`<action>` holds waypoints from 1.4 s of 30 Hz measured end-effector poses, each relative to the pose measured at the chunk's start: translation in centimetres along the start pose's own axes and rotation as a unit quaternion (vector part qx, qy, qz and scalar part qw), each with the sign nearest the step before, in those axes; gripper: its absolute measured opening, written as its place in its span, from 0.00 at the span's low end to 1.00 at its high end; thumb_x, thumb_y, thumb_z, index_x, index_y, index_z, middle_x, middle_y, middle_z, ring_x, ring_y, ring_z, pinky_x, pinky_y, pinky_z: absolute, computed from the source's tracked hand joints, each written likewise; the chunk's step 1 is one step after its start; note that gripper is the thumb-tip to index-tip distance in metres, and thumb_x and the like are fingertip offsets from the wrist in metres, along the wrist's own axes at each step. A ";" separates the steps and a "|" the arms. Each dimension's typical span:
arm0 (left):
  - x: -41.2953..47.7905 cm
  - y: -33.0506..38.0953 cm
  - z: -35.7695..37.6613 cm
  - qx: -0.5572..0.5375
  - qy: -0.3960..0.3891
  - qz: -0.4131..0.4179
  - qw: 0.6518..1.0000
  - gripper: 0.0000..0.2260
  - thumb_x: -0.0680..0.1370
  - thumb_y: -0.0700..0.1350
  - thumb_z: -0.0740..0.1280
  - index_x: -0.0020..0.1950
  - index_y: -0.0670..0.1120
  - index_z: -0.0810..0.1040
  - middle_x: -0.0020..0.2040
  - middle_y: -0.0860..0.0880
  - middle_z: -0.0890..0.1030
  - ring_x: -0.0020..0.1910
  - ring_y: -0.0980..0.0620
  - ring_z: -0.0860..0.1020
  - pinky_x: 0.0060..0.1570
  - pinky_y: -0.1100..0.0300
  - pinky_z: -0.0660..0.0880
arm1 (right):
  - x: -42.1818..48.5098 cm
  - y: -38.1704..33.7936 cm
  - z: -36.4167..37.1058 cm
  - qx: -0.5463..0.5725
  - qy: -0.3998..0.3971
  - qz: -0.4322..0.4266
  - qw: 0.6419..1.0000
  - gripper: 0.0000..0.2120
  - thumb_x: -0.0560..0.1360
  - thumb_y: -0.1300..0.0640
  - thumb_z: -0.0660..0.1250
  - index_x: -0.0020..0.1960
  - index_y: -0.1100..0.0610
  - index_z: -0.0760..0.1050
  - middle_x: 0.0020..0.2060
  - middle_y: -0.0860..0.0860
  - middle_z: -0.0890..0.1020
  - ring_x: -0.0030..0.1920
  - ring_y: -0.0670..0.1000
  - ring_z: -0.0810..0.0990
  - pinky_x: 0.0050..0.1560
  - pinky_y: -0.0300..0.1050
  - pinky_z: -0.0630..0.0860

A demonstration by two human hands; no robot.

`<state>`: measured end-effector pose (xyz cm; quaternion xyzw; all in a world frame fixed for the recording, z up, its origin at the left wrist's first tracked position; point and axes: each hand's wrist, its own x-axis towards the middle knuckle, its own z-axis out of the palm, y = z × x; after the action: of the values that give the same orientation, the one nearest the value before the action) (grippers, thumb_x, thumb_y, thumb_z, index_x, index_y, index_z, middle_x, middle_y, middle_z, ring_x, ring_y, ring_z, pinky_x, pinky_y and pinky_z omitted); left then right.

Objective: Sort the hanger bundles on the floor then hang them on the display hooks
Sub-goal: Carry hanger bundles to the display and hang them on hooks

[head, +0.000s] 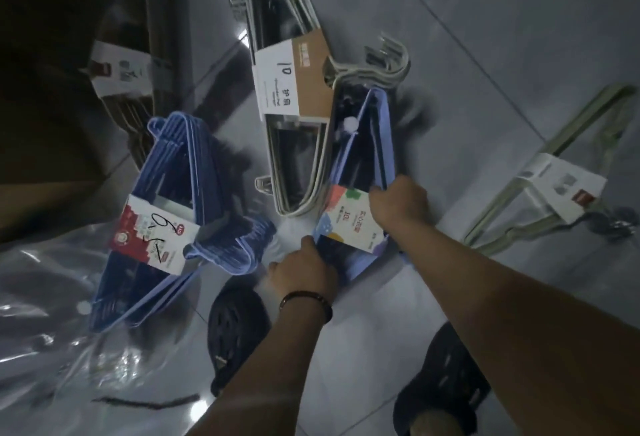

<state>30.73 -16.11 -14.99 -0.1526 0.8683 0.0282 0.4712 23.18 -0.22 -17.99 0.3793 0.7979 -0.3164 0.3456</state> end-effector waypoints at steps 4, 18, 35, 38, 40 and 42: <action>0.8 0.4 0.8 -0.038 0.000 0.029 0.999 0.16 0.80 0.50 0.63 0.67 0.48 0.73 0.56 0.44 0.84 0.56 0.40 0.82 0.55 0.49 0.76 | 1.2 0.4 -0.2 -0.037 0.017 0.030 0.999 0.11 0.76 0.49 0.73 0.47 0.57 0.80 0.49 0.59 0.86 0.42 0.60 0.82 0.38 0.45 0.79; 0.0 0.0 4.5 -0.137 -0.014 0.081 0.987 0.24 0.82 0.47 0.65 0.77 0.52 0.62 0.56 0.42 0.83 0.55 0.39 0.82 0.54 0.49 0.79 | -0.2 1.5 0.4 -0.049 0.071 -0.009 0.996 0.07 0.77 0.58 0.71 0.43 0.60 0.77 0.48 0.62 0.85 0.48 0.62 0.85 0.39 0.44 0.73; -24.3 2.4 -19.3 -0.383 -0.006 0.260 0.886 0.33 0.74 0.73 0.64 0.74 0.57 0.69 0.70 0.56 0.72 0.65 0.56 0.74 0.65 0.50 0.75 | -24.1 2.5 -25.4 0.095 0.050 -0.147 0.983 0.19 0.72 0.68 0.65 0.29 0.51 0.64 0.27 0.48 0.72 0.28 0.47 0.70 0.28 0.39 0.64; -33.0 5.2 -30.0 -0.467 -0.046 0.315 0.825 0.29 0.76 0.64 0.71 0.71 0.51 0.72 0.66 0.52 0.80 0.57 0.60 0.81 0.50 0.64 0.80 | -33.5 -1.2 -33.6 0.087 0.044 -0.174 0.980 0.19 0.71 0.68 0.66 0.28 0.51 0.66 0.27 0.46 0.74 0.28 0.44 0.71 0.24 0.34 0.63; -39.1 6.6 -36.0 -0.489 -0.029 0.346 0.800 0.33 0.71 0.61 0.77 0.70 0.48 0.73 0.63 0.50 0.82 0.56 0.58 0.83 0.49 0.64 0.81 | -40.0 -3.5 -38.7 0.089 0.055 -0.185 0.977 0.13 0.72 0.66 0.68 0.33 0.53 0.74 0.31 0.49 0.79 0.32 0.47 0.78 0.28 0.38 0.71; -44.6 7.0 -40.4 -0.504 -0.013 0.366 0.782 0.32 0.69 0.56 0.79 0.68 0.47 0.75 0.61 0.50 0.83 0.55 0.57 0.84 0.50 0.61 0.82 | -46.3 -5.1 -43.1 0.099 0.081 -0.197 0.972 0.07 0.73 0.65 0.69 0.37 0.58 0.78 0.35 0.52 0.82 0.35 0.51 0.81 0.32 0.41 0.75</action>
<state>18.65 -6.60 43.59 -0.0384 0.7149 0.6338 0.2927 27.42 12.34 44.10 0.2718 0.8467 -0.4242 0.1713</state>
